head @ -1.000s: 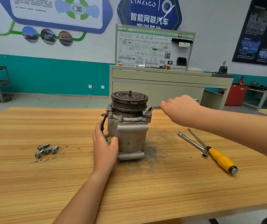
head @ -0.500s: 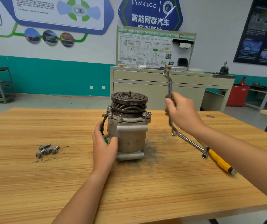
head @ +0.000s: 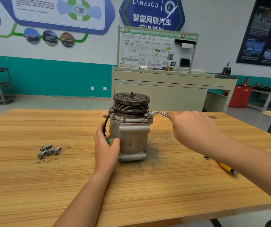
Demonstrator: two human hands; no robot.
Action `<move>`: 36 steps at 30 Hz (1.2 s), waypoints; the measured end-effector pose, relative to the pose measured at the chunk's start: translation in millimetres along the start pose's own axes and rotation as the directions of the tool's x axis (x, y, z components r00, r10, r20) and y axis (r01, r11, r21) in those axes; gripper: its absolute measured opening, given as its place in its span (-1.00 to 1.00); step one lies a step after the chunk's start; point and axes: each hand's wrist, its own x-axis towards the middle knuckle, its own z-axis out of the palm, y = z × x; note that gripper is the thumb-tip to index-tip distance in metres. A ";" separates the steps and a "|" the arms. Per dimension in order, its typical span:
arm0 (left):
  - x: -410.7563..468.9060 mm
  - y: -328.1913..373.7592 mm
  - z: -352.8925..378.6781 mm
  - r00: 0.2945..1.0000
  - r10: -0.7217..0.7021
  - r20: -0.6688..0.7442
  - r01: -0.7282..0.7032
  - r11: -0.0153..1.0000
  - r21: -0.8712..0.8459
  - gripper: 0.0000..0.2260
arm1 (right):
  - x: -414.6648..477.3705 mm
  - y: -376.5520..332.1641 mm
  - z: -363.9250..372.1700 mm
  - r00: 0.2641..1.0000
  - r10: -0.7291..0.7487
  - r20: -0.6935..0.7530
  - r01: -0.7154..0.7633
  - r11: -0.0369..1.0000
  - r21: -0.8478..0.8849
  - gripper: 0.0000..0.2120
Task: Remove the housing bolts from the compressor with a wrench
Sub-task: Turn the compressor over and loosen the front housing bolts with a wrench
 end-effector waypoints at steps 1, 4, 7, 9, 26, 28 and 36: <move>0.3 -0.1 0.0 1.000 0.000 -0.002 0.000 1.000 0.000 -0.43 | 1.7 -1.3 -1.5 1.000 -0.025 0.013 0.025 0.999 -0.035 -0.69; 0.5 -0.4 0.5 1.000 0.004 -0.002 -0.004 1.000 -0.009 -0.43 | 6.7 -5.9 -8.4 0.993 -0.101 0.063 0.108 0.987 -0.119 -0.68; 0.7 -0.9 0.6 1.000 0.009 -0.004 -0.009 1.000 -0.004 -0.43 | 9.9 -11.9 -17.9 0.973 -0.177 0.146 0.206 0.954 -0.220 -0.73; 0.4 -1.1 0.5 1.000 0.008 -0.007 -0.008 1.000 0.007 -0.43 | 16.0 -6.7 -23.5 0.955 -0.224 0.196 0.271 0.927 -0.258 -0.76; 0.3 -3.7 -0.5 1.000 0.014 -0.010 -0.014 1.000 0.017 -0.44 | 24.8 -2.4 -28.2 0.929 -0.292 0.229 0.349 0.896 -0.275 -0.79; 0.5 -3.2 -0.1 1.000 0.016 -0.012 -0.016 1.000 0.016 -0.44 | 21.3 -10.5 -30.5 0.921 -0.297 0.252 0.360 0.896 -0.260 -0.75; 1.2 -3.1 0.2 1.000 0.013 -0.009 -0.013 1.000 0.011 -0.44 | 26.8 -5.9 -45.1 0.889 -0.338 0.308 0.442 0.807 -0.391 -0.80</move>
